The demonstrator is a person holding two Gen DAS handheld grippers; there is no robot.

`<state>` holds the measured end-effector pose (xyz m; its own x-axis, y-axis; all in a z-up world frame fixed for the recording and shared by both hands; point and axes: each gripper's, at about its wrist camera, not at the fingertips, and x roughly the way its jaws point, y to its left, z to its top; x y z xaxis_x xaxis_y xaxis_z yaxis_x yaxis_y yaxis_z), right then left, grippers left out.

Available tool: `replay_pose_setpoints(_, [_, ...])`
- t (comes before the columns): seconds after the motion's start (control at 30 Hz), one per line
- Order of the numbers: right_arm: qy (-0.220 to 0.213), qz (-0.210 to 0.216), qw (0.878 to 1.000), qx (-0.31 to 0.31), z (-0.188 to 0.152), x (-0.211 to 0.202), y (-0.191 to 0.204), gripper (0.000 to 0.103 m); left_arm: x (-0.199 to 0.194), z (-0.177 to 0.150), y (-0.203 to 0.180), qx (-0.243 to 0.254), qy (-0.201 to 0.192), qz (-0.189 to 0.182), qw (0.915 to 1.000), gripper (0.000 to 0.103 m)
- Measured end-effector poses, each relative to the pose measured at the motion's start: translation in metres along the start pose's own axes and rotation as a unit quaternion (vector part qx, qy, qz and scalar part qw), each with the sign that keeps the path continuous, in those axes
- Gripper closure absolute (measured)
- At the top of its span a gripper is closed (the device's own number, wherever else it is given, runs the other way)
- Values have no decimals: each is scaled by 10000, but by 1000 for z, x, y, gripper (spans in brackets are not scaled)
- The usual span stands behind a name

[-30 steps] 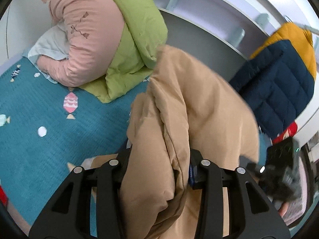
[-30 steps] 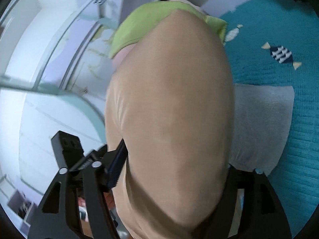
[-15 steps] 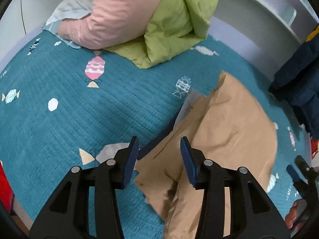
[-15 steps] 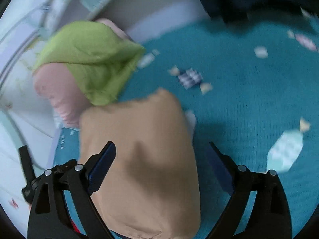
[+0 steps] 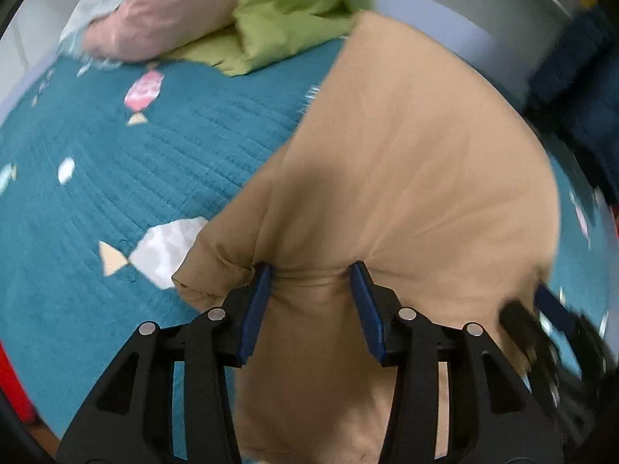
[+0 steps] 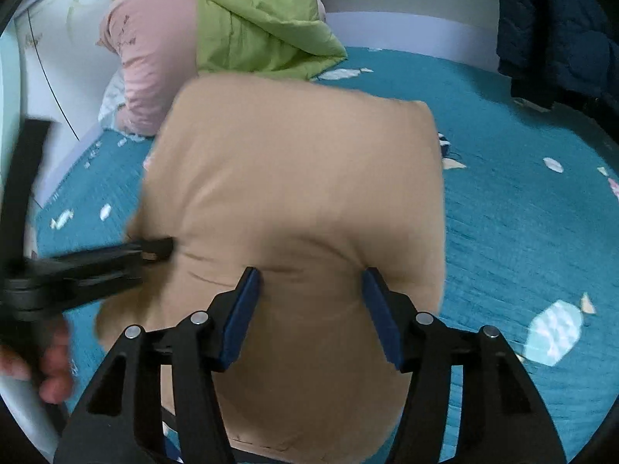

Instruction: Fold large clothes

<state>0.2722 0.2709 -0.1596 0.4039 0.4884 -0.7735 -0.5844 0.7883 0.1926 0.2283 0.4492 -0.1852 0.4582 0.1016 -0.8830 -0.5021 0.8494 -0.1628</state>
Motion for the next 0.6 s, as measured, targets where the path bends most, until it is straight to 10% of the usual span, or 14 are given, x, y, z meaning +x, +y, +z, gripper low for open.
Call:
replay_pose_setpoints(0.33, [74, -12, 9995, -302, 35, 24, 25, 42, 20, 55, 19, -137, 104, 490, 9986, 58])
replay_pose_setpoints(0.6, [-868, 384, 9949, 353, 51, -36, -21, 42, -61, 50, 11, 153, -658, -216, 9975, 58])
